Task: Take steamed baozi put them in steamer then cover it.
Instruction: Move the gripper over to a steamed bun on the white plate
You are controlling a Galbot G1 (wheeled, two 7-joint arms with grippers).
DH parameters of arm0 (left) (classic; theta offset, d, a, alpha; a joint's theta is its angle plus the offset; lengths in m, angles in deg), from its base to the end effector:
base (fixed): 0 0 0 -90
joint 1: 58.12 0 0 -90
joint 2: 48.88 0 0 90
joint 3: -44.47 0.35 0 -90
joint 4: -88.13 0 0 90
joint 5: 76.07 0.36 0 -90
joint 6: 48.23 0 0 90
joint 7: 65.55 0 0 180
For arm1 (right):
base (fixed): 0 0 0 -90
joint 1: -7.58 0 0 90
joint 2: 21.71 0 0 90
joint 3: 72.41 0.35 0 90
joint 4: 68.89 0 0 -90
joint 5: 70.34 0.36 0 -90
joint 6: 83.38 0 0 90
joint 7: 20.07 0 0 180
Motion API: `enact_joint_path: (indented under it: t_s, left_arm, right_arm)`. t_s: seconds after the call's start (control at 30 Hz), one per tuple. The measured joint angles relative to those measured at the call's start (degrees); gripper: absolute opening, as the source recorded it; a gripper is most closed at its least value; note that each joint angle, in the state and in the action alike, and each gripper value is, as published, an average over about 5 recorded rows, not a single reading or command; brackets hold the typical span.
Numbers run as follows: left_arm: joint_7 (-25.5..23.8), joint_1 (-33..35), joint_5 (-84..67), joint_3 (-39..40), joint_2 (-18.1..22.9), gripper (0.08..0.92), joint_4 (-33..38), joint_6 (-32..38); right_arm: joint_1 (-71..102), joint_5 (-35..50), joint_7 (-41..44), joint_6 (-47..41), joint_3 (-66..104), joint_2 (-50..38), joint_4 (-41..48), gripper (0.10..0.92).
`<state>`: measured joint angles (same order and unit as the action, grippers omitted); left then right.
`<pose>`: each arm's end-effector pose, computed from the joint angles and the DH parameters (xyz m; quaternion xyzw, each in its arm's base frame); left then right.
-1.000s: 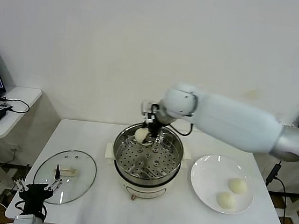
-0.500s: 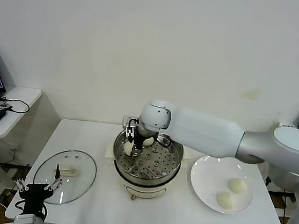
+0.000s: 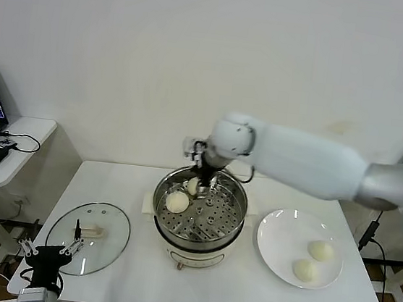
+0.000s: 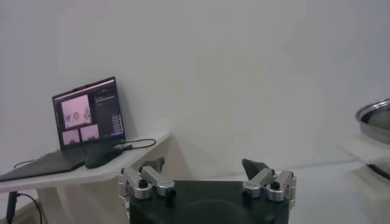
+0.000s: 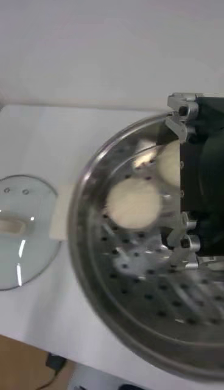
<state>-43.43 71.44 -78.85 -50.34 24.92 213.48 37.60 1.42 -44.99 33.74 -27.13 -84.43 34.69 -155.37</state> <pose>0.1433 0.0632 -0.2860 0.1431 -0.9807 -0.1257 0.0445 0.5095 0.0868 -0.0203 0.5316 -0.5621 0.5570 0.3020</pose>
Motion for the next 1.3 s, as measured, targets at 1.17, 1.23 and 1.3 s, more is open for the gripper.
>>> enact_joint_path:
  t_s: [1.17,1.23,1.3]
  left_arm:
    - [-0.02,0.33,2.59,2.20,0.49,0.823,-1.32,-0.52]
    - [-0.02,0.36,2.62,2.15,0.55,0.823,-1.38,-0.52]
    - [-0.01,0.40,2.65,2.08,0.59,0.823,-1.41,-0.52]
  right_arm:
    - [43.05,-30.82,6.07,16.19,28.89,-35.84,-8.75,0.823]
    - [44.82,-31.58,6.05,16.31,30.00,-35.45,-8.08,0.823]
    - [46.38,-32.27,6.04,16.38,30.99,-35.01,-7.45,0.823]
